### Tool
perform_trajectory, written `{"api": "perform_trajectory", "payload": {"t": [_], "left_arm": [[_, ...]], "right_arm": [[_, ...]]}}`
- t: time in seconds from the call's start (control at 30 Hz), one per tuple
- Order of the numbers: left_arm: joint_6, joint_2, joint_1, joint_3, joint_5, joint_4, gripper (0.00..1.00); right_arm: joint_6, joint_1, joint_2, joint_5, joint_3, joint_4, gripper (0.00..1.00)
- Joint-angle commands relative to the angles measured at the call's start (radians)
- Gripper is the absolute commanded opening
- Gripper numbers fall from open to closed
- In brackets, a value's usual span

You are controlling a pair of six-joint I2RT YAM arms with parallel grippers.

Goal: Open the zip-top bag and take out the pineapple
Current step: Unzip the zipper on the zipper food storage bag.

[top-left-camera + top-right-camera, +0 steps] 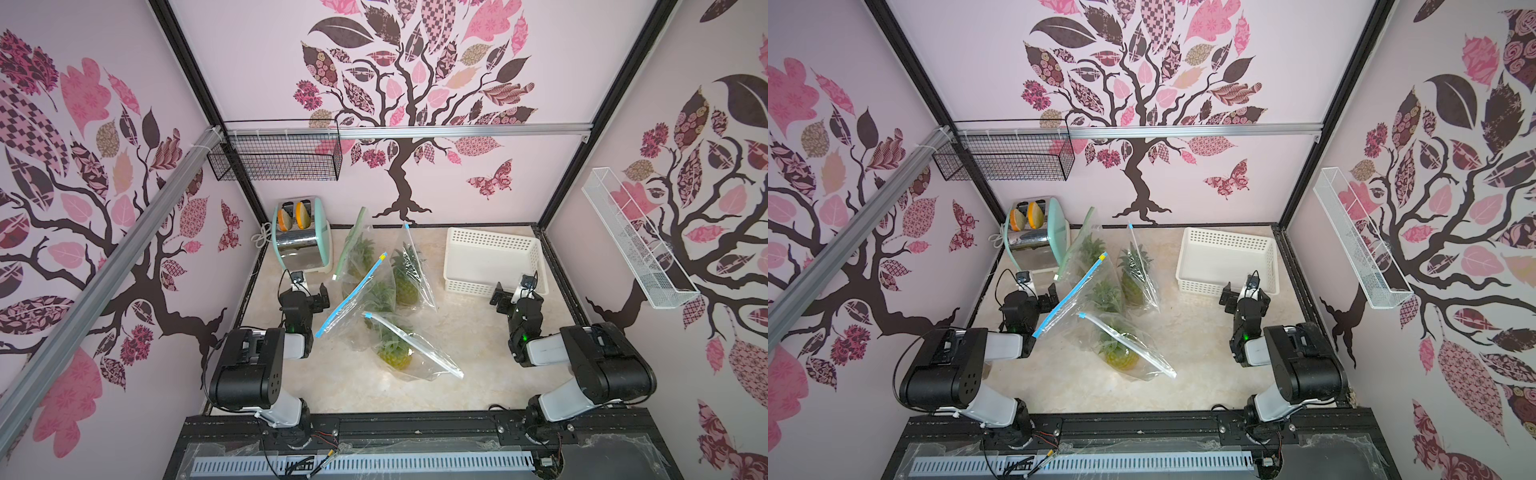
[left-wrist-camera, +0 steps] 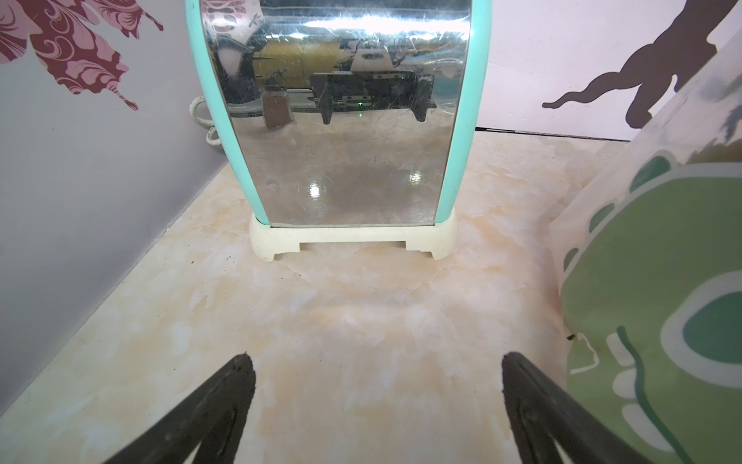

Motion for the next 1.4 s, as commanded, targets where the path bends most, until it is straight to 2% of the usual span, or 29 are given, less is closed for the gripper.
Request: {"api": "perform_trajectory", "payload": {"t": [0.0,0.2,0.3,0.4,0.47,0.57,0.63,0.77,0.9,1.0,1.1,1.17,1.37], "left_arm": [[0.009,0.005,-0.002,0.004,0.009,0.01,0.98],[0.01,0.003,-0.001,0.002,0.012,0.013,0.98],[-0.024,-0.044,-0.001,0.026,-0.069,-0.051,0.98],[-0.034,-0.154,-0.001,0.111,-0.094,-0.306,0.98],[-0.105,-0.207,-0.001,0.197,-0.174,-0.507,0.98],[-0.282,-0.242,0.0,0.355,-0.322,-0.891,0.98],[-0.414,-0.249,-0.001,0.43,-0.389,-1.07,0.98],[-0.422,-0.313,-0.001,0.451,-0.219,-1.134,0.98],[-0.394,-0.424,-0.002,0.452,-0.178,-1.187,0.98],[-0.357,-0.525,-0.003,0.468,-0.175,-1.238,0.98],[-0.332,-0.63,-0.006,0.484,-0.161,-1.264,0.98],[-0.319,-0.677,-0.006,0.507,-0.132,-1.283,0.98],[-0.279,-0.651,-0.019,0.639,0.032,-1.424,0.98]], "right_arm": [[-0.006,0.0,0.005,-0.002,0.016,-0.006,0.99],[-0.006,-0.001,0.005,-0.003,0.016,-0.007,0.99],[-0.006,-0.001,0.002,-0.003,0.013,-0.005,0.99],[-0.016,-0.001,-0.021,-0.021,0.017,-0.024,0.99],[-0.021,-0.001,-0.077,-0.027,0.05,-0.132,0.99],[0.048,-0.001,-0.164,0.012,0.17,-0.482,0.99],[0.138,-0.001,-0.191,0.058,0.249,-0.701,0.99],[0.353,-0.002,-0.253,0.115,0.36,-1.083,0.99],[0.394,-0.002,-0.361,0.023,0.332,-1.23,0.99],[0.387,-0.001,-0.473,-0.053,0.323,-1.331,0.99],[0.376,-0.001,-0.575,-0.084,0.374,-1.491,0.99],[0.363,0.004,-0.62,-0.164,0.428,-1.584,1.0],[0.311,0.128,-0.651,-0.164,0.637,-1.836,0.99]]}}
